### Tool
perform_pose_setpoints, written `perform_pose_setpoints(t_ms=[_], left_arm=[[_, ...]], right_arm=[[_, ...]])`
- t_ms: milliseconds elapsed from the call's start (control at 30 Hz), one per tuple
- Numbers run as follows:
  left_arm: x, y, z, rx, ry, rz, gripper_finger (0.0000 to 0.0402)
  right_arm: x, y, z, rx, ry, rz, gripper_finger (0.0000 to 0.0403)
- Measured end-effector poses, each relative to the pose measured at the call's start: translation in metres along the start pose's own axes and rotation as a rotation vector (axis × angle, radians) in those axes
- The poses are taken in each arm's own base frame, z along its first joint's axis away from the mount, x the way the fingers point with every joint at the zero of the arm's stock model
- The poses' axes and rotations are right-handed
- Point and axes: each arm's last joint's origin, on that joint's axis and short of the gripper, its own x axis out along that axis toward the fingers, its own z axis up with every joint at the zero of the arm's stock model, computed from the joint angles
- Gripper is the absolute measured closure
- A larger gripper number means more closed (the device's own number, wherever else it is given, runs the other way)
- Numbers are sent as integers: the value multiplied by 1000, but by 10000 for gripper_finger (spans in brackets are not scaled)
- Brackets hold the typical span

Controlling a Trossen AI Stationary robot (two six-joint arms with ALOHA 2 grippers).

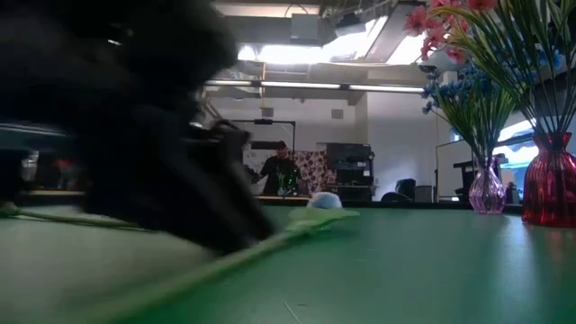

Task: Sort flowers into vase by color
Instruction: Put the top white flower into the transparent vase

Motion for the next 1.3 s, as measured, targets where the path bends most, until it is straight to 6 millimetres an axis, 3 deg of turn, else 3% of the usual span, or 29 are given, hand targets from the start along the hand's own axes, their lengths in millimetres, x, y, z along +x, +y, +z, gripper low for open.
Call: perform_pose_setpoints(t_ms=[133, 233, 367, 500, 733, 900, 1100, 1300], left_arm=[[23, 24, 20, -64, -55, 107, 247], [25, 44, 41, -106, -94, 174, 247], [2, 65, 64, -125, -66, 203, 247], [-47, 80, 82, -127, -43, 219, 247], [-132, 92, 79, -236, -107, 209, 247], [-166, 96, 65, -356, -133, 219, 247], [-180, 97, 51, -458, -152, 220, 247], [-180, 97, 48, -465, -149, 222, 247]], right_arm=[[6, 5, 3, -38, -17, 18, 139], [18, 6, 5, -101, -43, -3, 139], [39, 4, 5, -134, -73, -65, 139], [64, 4, 13, -104, -110, -141, 139], [110, 7, 50, -8, -224, -272, 139], [139, 6, 77, 44, -257, -381, 139], [160, 1, 103, 99, -245, -515, 143], [149, -4, 89, 92, -241, -538, 167]])
